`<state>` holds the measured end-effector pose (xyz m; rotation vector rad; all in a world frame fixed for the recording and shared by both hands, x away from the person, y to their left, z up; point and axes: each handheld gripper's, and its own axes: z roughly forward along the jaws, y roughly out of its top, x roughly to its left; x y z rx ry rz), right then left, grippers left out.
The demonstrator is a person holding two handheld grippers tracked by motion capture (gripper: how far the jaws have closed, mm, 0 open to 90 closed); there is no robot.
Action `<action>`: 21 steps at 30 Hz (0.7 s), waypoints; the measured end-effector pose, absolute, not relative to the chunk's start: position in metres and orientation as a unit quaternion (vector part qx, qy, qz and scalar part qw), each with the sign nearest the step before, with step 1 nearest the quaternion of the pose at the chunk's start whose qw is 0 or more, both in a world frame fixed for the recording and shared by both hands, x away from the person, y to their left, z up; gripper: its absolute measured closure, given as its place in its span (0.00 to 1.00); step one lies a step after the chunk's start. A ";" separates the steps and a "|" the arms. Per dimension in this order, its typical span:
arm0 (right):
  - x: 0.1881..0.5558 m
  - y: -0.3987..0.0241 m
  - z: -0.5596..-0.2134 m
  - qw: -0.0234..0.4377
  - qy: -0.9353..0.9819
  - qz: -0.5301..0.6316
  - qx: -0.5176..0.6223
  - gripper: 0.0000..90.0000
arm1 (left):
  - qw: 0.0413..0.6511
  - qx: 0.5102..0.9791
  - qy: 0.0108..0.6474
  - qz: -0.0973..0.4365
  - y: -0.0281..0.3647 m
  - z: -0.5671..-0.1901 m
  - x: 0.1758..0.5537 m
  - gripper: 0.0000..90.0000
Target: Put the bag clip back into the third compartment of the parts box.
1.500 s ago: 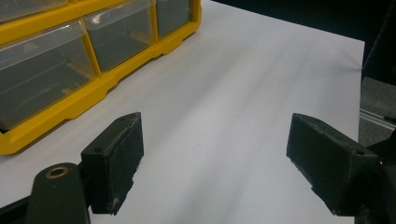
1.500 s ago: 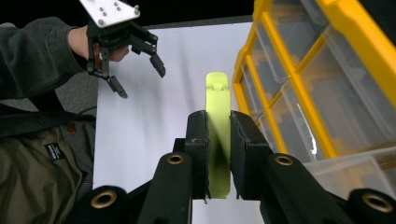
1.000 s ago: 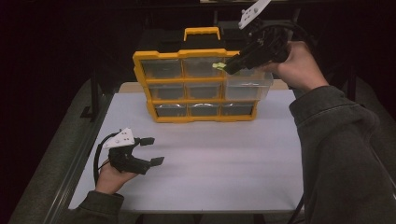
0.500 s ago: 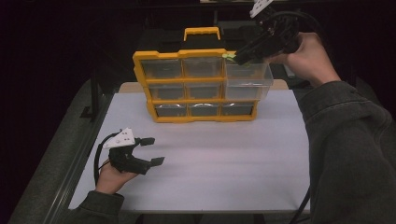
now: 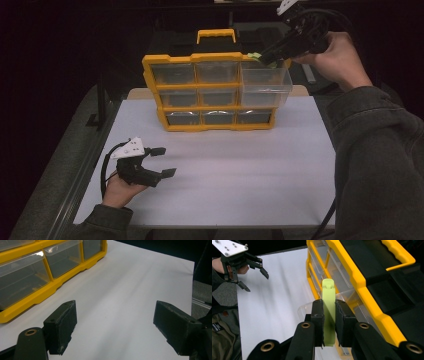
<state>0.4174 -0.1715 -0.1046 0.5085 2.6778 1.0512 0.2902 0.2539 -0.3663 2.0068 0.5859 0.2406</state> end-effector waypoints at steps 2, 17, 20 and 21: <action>0.418 -0.174 -0.106 0.111 0.910 0.358 0.175 0.85 | 0.502 0.823 0.248 0.096 0.252 -0.367 0.289 0.21; 0.420 -0.189 -0.121 0.106 0.906 0.363 0.189 0.85 | 0.498 0.826 0.246 0.097 0.252 -0.367 0.290 0.21; 0.421 -0.191 -0.125 0.105 0.906 0.363 0.190 0.85 | 0.496 0.827 0.246 0.096 0.252 -0.367 0.290 0.21; 0.422 -0.191 -0.126 0.106 0.906 0.362 0.190 0.85 | 0.495 0.828 0.245 0.096 0.252 -0.367 0.290 0.21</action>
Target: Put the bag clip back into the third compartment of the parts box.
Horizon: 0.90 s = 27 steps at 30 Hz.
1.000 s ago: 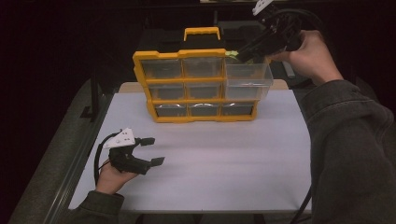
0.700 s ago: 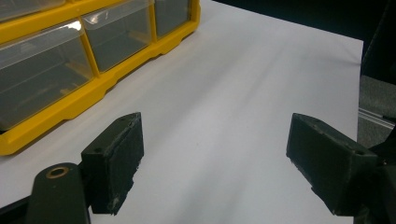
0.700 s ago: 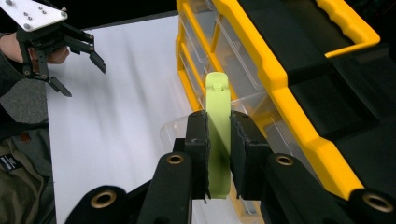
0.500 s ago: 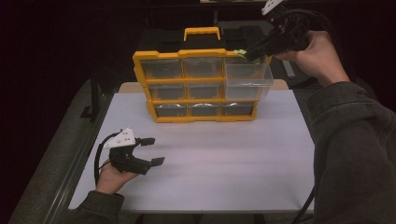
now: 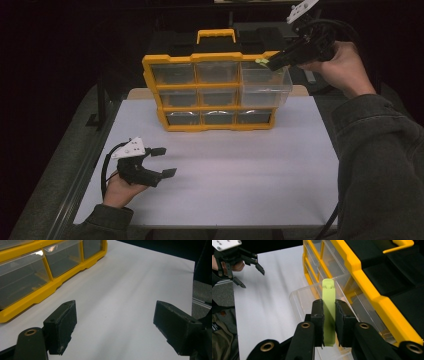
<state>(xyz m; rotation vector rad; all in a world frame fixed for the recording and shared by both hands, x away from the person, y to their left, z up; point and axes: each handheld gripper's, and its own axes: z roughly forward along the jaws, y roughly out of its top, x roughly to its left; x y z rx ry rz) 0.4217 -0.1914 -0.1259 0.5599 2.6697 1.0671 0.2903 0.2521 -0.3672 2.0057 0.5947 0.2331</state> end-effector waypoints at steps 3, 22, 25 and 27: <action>0.422 -0.192 -0.129 0.103 0.906 0.364 0.191 0.85 | 0.495 0.828 0.246 0.096 0.252 -0.367 0.290 0.21; 0.428 -0.193 -0.154 0.088 0.907 0.362 0.196 0.85 | 0.496 0.827 0.247 0.096 0.251 -0.368 0.291 0.21; 0.429 -0.193 -0.158 0.085 0.907 0.360 0.199 0.85 | 0.495 0.828 0.245 0.097 0.251 -0.368 0.291 0.21; 0.430 -0.193 -0.160 0.083 0.907 0.361 0.200 0.85 | 0.496 0.827 0.246 0.096 0.251 -0.368 0.291 0.21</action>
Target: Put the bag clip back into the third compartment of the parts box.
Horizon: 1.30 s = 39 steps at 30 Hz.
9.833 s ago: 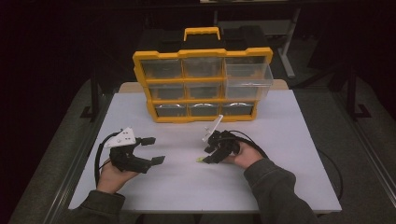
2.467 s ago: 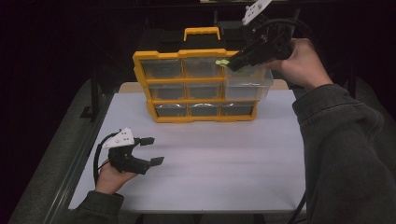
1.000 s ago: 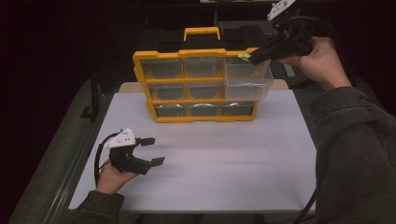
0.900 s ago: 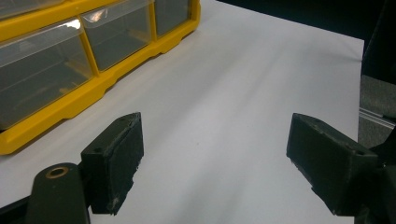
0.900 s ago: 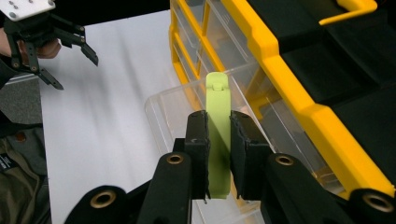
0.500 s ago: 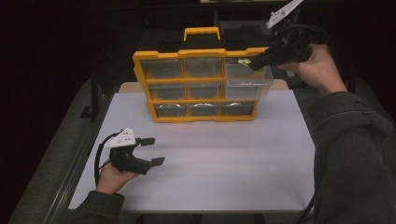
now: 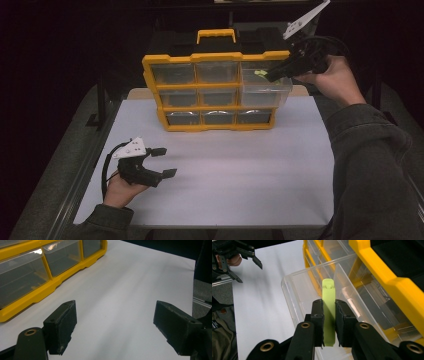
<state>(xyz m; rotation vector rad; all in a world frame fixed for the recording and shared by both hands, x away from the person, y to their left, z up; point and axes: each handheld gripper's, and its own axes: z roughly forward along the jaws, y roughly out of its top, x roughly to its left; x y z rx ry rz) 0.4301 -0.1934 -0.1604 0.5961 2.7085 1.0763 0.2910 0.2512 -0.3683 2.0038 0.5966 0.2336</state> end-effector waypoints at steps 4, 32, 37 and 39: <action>0.431 -0.193 -0.164 0.079 0.908 0.360 0.202 0.85 | 0.494 0.828 0.247 0.096 0.251 -0.368 0.291 0.21; 0.437 -0.193 -0.169 0.070 0.895 0.386 0.212 0.77 | 0.499 0.825 0.246 0.098 0.251 -0.368 0.292 0.21; 0.434 -0.194 -0.163 0.072 0.888 0.404 0.207 0.66 | 0.499 0.825 0.246 0.096 0.252 -0.368 0.292 0.21; 0.431 -0.193 -0.159 0.066 0.884 0.412 0.211 0.60 | 0.499 0.825 0.246 0.096 0.252 -0.368 0.292 0.21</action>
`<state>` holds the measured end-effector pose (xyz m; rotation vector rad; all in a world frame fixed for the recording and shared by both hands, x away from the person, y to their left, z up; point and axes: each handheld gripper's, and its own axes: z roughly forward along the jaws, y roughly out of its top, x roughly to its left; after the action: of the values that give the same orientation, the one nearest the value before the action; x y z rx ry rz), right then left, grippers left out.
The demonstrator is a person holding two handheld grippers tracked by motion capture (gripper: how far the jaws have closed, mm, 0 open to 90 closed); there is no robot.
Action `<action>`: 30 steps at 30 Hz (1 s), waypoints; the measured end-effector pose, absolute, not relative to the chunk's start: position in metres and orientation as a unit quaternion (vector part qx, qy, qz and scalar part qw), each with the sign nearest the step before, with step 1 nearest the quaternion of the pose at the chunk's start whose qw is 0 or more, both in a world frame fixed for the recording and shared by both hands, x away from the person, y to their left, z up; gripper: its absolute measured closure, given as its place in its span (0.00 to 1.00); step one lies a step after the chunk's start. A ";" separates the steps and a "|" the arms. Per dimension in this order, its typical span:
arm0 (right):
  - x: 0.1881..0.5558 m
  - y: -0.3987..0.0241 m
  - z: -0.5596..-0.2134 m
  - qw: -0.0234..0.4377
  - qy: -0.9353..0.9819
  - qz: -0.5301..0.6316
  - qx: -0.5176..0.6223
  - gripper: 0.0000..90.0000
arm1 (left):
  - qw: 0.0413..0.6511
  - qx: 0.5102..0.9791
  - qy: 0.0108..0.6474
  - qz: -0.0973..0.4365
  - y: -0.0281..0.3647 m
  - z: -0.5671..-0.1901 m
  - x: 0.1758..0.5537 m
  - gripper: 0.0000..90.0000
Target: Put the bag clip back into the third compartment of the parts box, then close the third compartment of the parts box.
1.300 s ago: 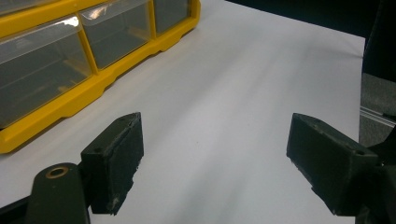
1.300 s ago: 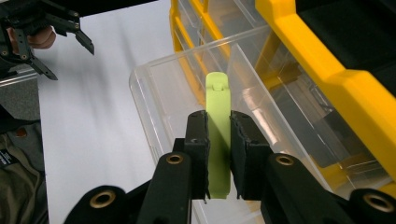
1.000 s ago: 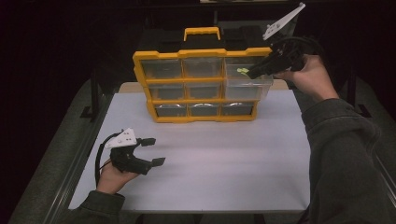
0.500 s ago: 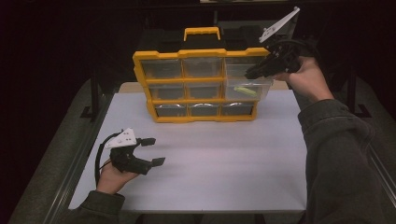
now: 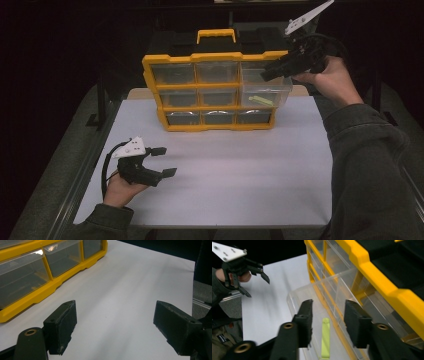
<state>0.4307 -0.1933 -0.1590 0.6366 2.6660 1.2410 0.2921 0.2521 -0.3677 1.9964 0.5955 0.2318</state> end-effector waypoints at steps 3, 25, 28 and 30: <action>0.427 -0.192 -0.155 0.071 0.881 0.418 0.208 0.52 | 0.501 0.824 0.248 0.096 0.253 -0.367 0.292 0.21; 0.380 -0.185 -0.142 0.085 0.883 0.420 0.190 0.22 | 0.502 0.823 0.247 0.096 0.251 -0.367 0.291 0.21; 0.374 -0.185 -0.143 0.082 0.883 0.425 0.184 0.24 | 0.502 0.824 0.245 0.096 0.251 -0.367 0.291 0.21; 0.371 -0.184 -0.144 0.082 0.884 0.423 0.181 0.25 | 0.503 0.823 0.245 0.097 0.251 -0.367 0.291 0.21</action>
<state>0.3710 -0.1838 -0.1441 0.5395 2.6411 1.2644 0.2913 0.2511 -0.3667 1.9885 0.5906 0.2344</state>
